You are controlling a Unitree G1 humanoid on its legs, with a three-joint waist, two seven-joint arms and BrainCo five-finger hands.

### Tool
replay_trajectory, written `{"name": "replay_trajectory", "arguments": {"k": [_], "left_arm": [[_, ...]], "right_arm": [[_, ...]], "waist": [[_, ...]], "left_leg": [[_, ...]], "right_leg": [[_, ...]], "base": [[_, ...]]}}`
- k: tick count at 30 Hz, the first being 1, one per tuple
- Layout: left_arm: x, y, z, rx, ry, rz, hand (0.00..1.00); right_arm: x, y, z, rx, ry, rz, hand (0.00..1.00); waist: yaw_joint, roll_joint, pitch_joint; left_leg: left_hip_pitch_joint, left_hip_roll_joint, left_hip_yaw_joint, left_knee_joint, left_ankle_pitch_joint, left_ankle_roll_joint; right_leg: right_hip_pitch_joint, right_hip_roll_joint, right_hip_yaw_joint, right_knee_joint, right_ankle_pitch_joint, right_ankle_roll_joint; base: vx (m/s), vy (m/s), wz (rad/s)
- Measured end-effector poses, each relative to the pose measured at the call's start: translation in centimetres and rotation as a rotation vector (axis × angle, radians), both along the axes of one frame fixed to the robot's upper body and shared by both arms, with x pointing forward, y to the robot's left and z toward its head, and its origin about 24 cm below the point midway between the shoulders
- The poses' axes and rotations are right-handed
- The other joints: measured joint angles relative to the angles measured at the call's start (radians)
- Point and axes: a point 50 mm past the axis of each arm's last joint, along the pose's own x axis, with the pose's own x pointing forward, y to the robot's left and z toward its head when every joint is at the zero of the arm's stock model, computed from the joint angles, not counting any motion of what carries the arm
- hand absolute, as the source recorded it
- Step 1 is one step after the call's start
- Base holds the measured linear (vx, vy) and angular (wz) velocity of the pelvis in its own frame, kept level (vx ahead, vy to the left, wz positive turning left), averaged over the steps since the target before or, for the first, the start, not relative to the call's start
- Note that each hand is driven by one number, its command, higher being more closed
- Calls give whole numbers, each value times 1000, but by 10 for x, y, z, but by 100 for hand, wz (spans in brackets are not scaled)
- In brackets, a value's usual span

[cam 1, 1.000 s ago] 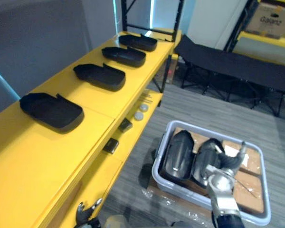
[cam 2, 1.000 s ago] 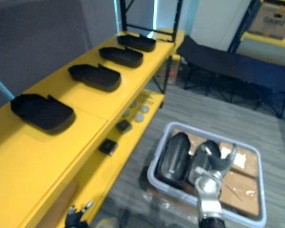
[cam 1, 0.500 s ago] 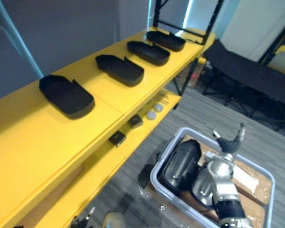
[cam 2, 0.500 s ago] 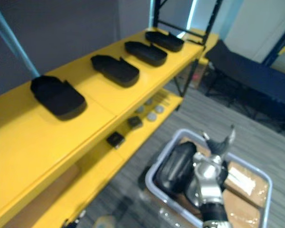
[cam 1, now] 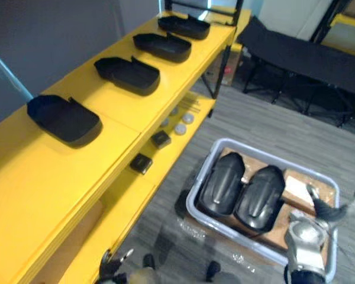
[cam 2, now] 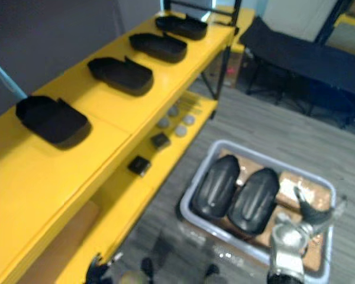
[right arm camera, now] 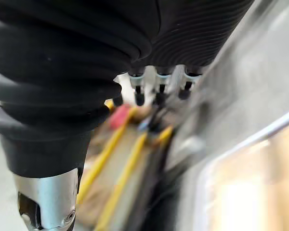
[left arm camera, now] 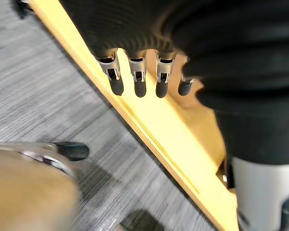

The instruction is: Walk over and take plastic housings, then place them on the shelf

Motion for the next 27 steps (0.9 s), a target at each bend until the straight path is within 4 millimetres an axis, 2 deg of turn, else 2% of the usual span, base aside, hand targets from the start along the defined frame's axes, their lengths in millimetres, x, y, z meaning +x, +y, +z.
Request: {"name": "replay_trajectory", "arguments": {"k": [2, 4, 5, 10, 14, 18, 22, 25, 27], "left_arm": [[6, -1, 1, -7, -11, -18, 0], [12, 1, 4, -6, -28, -53, 0], [53, 3, 22, 29, -129, -190, 0], [53, 2, 22, 27, -128, -188, 0], [52, 3, 22, 37, -124, -179, 0], [39, 9, 18, 81, -85, -181, 0], [17, 18, 12, 123, -23, -165, 0], [12, 20, 10, 114, -7, -145, 0], [15, 18, 10, 111, -8, -155, 0]], "right_arm": [[-4, -5, 0, 30, -26, -43, 0], [-3, -5, 0, 58, -52, -46, 0], [31, 6, 19, 79, -191, 66, 0], [31, 6, 18, 80, -192, 79, 0], [32, 15, 12, 78, -186, 214, 0], [33, 23, 4, 84, -181, 333, 0], [23, 19, 1, 61, -199, 416, 0], [13, 11, -2, 36, -176, 433, 0], [10, 10, -7, 37, -148, 426, 0]], "waist": [[-5, 0, 27], [-8, -14, 52], [-3, -39, 158], [-3, -37, 157], [5, -36, 155], [27, -42, 104], [18, -54, 27], [9, -60, -11], [-16, -75, -32]], "left_leg": [[-4, -7, 3, 4, -1, 2], [-17, -11, 12, 8, -3, 4], [-212, 17, 31, 220, -78, 28], [-214, 8, 13, 223, -80, 27], [-189, 7, -25, 258, -104, 21], [-136, 5, -4, 273, -135, 20], [-84, 33, 79, 344, -213, 16], [-72, 71, 151, 399, -284, 11], [-96, 88, 195, 439, -317, 10]], "right_leg": [[-4, -6, 9, -1, 12, 0], [-22, -5, 26, -2, 16, -2], [-145, -2, 165, -15, 69, -7], [-139, -4, 154, -4, 55, 0], [-83, -1, 132, 1, 44, -6], [-36, -3, 164, -3, 34, -24], [-21, 4, 228, -7, 46, -8], [-38, 32, 255, -48, 120, -36], [-61, 37, 274, -83, 157, -34]], "base": [[-3, 64, -3], [-25, 43, -9], [-18, 9, -6], [14, -3, 8], [40, 7, 20], [44, 33, -11], [61, 55, -71], [-27, 78, -108], [-75, 76, -99]]}}
